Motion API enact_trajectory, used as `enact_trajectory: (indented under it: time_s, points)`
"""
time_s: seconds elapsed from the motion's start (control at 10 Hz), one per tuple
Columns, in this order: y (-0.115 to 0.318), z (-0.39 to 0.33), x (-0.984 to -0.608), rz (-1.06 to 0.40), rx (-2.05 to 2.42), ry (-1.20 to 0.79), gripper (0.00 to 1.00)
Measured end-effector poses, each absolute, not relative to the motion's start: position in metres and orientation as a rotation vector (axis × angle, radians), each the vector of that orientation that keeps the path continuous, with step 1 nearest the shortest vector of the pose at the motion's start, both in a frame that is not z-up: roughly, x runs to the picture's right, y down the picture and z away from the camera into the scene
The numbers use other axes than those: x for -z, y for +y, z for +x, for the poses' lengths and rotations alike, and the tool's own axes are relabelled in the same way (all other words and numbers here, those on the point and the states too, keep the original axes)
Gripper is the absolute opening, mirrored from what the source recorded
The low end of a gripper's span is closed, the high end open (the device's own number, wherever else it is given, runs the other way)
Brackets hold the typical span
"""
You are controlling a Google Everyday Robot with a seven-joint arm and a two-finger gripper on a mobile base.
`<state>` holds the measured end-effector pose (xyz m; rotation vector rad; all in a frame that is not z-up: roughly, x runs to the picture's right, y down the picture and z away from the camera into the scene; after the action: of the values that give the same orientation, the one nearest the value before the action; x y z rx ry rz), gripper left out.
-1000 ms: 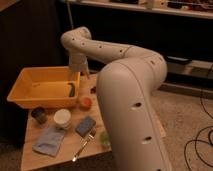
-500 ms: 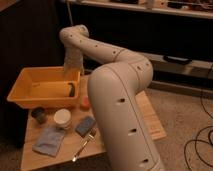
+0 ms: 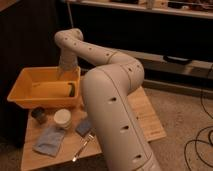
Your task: Place pepper in plastic cup
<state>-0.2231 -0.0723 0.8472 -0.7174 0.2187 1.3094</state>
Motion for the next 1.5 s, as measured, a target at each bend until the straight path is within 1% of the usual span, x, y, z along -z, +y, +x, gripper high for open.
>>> enact_trajectory:
  time_s: [0.5, 0.9, 1.2, 1.5]
  points:
    - [-0.043, -0.233, -0.868, -0.749, -1.295, 0.253, 0.66]
    - [-0.037, -0.249, -0.868, -0.762, -1.268, 0.249, 0.66]
    - [-0.013, -0.249, -0.878, -0.766, -1.260, 0.272, 0.66]
    - [-0.001, -0.244, -0.884, -0.754, -1.256, 0.290, 0.66]
